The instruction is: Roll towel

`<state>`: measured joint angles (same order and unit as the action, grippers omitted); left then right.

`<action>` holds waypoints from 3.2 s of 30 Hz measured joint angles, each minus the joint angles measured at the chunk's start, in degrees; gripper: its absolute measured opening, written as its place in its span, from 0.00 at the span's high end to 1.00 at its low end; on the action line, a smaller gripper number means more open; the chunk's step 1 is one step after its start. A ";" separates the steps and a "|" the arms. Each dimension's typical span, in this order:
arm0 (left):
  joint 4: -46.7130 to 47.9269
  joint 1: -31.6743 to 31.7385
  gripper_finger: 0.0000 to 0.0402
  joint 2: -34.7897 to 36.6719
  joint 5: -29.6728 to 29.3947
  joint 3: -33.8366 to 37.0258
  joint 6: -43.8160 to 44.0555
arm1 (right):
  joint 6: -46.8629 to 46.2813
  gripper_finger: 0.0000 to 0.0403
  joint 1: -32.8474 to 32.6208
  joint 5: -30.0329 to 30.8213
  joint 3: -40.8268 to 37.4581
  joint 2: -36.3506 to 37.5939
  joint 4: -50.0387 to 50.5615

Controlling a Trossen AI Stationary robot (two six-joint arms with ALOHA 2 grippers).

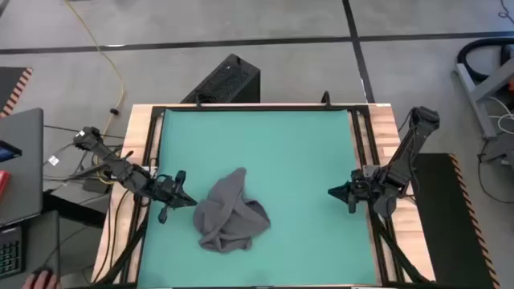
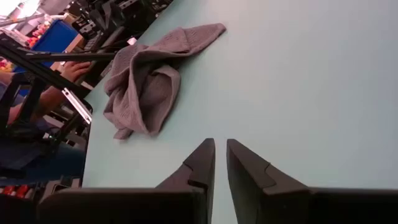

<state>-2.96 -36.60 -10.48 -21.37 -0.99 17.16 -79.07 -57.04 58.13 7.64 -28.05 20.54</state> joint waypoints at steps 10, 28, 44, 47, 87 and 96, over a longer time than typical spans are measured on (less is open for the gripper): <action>0.00 -0.01 1.00 -0.01 0.00 0.00 -0.01 | 0.00 0.83 0.00 0.00 0.00 -0.01 0.00; 0.00 0.00 1.00 0.00 0.00 0.00 -0.01 | 0.00 0.83 0.00 0.00 0.00 -0.01 0.00; -2.02 -0.02 1.00 0.00 -4.51 0.00 -1.92 | 0.00 0.83 0.00 0.00 0.00 0.00 0.00; -3.15 0.00 1.00 0.02 -5.55 0.00 0.50 | 0.01 0.83 0.00 0.00 0.00 -0.02 0.00; 35.99 0.33 0.85 -44.30 -12.02 -60.47 30.71 | 18.64 0.83 7.23 1.88 0.00 0.00 -15.53; 48.72 0.37 0.85 -70.45 4.73 -78.86 33.25 | 25.55 0.83 7.74 1.77 0.00 -0.08 -16.11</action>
<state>45.76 -36.23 -80.93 -16.63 -79.85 50.41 -53.52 -49.30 59.90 7.64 -28.13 4.43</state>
